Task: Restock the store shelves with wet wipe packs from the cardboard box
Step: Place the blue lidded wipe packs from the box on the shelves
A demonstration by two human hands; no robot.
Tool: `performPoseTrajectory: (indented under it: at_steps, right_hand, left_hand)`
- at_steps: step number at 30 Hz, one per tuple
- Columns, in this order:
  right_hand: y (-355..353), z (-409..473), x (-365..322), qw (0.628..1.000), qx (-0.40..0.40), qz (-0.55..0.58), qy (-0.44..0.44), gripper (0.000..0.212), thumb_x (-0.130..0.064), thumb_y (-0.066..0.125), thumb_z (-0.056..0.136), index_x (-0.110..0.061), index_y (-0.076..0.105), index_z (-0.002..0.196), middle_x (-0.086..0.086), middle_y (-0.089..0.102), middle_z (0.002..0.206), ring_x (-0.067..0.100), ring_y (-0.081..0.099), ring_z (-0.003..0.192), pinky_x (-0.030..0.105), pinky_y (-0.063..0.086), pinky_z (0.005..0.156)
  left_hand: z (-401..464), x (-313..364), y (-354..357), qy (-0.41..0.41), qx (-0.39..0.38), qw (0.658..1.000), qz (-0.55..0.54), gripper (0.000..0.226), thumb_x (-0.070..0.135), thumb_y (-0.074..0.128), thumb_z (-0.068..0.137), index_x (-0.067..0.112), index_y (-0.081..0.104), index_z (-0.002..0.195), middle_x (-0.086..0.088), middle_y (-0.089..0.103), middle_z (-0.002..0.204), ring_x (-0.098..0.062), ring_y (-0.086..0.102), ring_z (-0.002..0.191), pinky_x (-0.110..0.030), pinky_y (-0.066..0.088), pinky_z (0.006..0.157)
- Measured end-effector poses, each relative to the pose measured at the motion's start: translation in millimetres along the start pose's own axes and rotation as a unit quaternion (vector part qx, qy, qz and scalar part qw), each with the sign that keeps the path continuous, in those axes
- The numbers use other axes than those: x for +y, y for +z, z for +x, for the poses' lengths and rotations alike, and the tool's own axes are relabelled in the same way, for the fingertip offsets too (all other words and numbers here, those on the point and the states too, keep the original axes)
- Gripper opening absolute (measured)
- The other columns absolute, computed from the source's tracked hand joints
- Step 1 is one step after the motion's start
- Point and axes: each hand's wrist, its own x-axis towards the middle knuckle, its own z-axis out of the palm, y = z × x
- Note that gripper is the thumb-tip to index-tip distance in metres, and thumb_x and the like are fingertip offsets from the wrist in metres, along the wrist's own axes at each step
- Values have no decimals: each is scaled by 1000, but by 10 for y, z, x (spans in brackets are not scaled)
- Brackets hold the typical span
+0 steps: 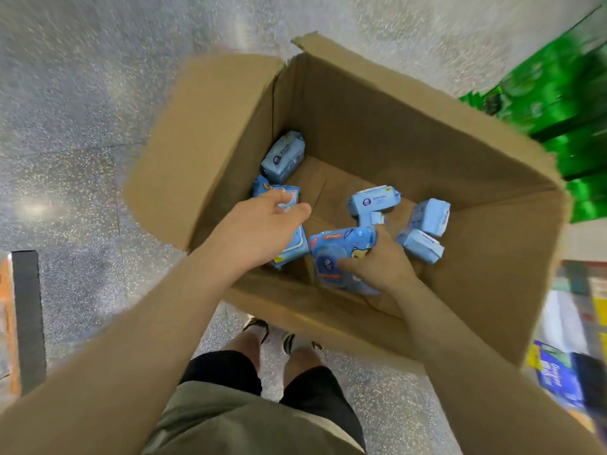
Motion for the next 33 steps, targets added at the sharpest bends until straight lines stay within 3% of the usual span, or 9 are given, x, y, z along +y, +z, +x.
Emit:
performPoseTrajectory:
  at_steps: [3, 8, 13, 16, 19, 23, 28, 31, 33]
  right_hand:
    - [-431, -441, -59, 991, 23, 130, 12, 57, -37, 88, 60, -19, 68, 110, -5, 78, 98, 13, 74, 90, 44, 62, 86]
    - [-1119, -1318, -209, 921, 73, 379, 53, 37, -2, 81, 82, -10, 69, 115, 16, 78, 105, 34, 76, 92, 51, 63, 72]
    - [-1603, -2081, -168, 852, 133, 503, 64, 56, -24, 91, 66, -10, 73, 117, 20, 76, 110, 45, 72, 102, 71, 52, 90]
    - [-1817, -2493, -29, 811, 149, 565, 38, 55, -26, 89, 67, -11, 74, 118, 22, 73, 117, 42, 73, 101, 66, 56, 88]
    - [-1986, -2908, 141, 780, 154, 606, 26, 66, -28, 90, 66, -8, 69, 125, 23, 72, 121, 40, 73, 102, 58, 60, 84]
    - [-2161, -3382, 480, 781, 190, 595, 16, 63, -21, 87, 71, -3, 66, 127, 23, 73, 116, 40, 75, 97, 58, 61, 83]
    - [-2279, -4053, 1065, 765, 230, 601, 22, 49, -34, 73, 82, -9, 68, 125, 20, 75, 113, 37, 76, 90, 48, 64, 67]
    - [-2298, -4459, 1493, 770, 256, 582, 45, 53, -52, 71, 83, -17, 70, 123, 19, 75, 114, 44, 71, 105, 60, 57, 91]
    - [-2315, -4720, 1786, 755, 284, 590, 38, 45, -50, 65, 93, -18, 69, 125, 16, 76, 112, 38, 75, 98, 50, 63, 79]
  left_hand:
    - [-147, 132, -29, 17, -22, 1000, 8, 55, 60, 52, 95, 35, 53, 144, 6, 60, 142, -16, 55, 129, -36, 41, 111]
    - [-353, 581, 51, 75, -66, 994, 35, 59, 61, 47, 97, 28, 51, 147, 5, 57, 145, -19, 56, 129, -35, 40, 110]
    - [-671, 1138, 283, 126, -114, 985, 29, 80, 79, 45, 85, 28, 52, 146, 0, 55, 149, -25, 56, 130, -41, 42, 111]
    - [-913, 1445, 526, 127, -208, 968, -65, 83, 86, 58, 71, 27, 67, 128, 1, 69, 127, -22, 67, 112, -42, 55, 99]
    - [-1285, 1717, 774, 93, -312, 934, -148, 44, 60, 60, 92, 21, 72, 105, -5, 75, 93, -19, 70, 71, -25, 59, 58]
    - [-1768, 1878, 1195, 85, -369, 912, -155, 46, 60, 63, 87, 21, 75, 108, -10, 79, 97, -28, 75, 76, -42, 62, 63]
    - [-2424, 2089, 1846, 118, -378, 907, -147, 34, 51, 67, 89, 20, 74, 100, -4, 79, 83, -21, 74, 65, -30, 57, 52]
    - [-2836, 2215, 2298, 137, -389, 904, -108, 42, 56, 68, 84, 20, 75, 105, -8, 80, 94, -24, 72, 74, -32, 56, 61]
    - [-3099, 2281, 2606, 152, -396, 900, -95, 42, 57, 67, 85, 20, 76, 102, -9, 79, 93, -24, 71, 68, -31, 56, 60]
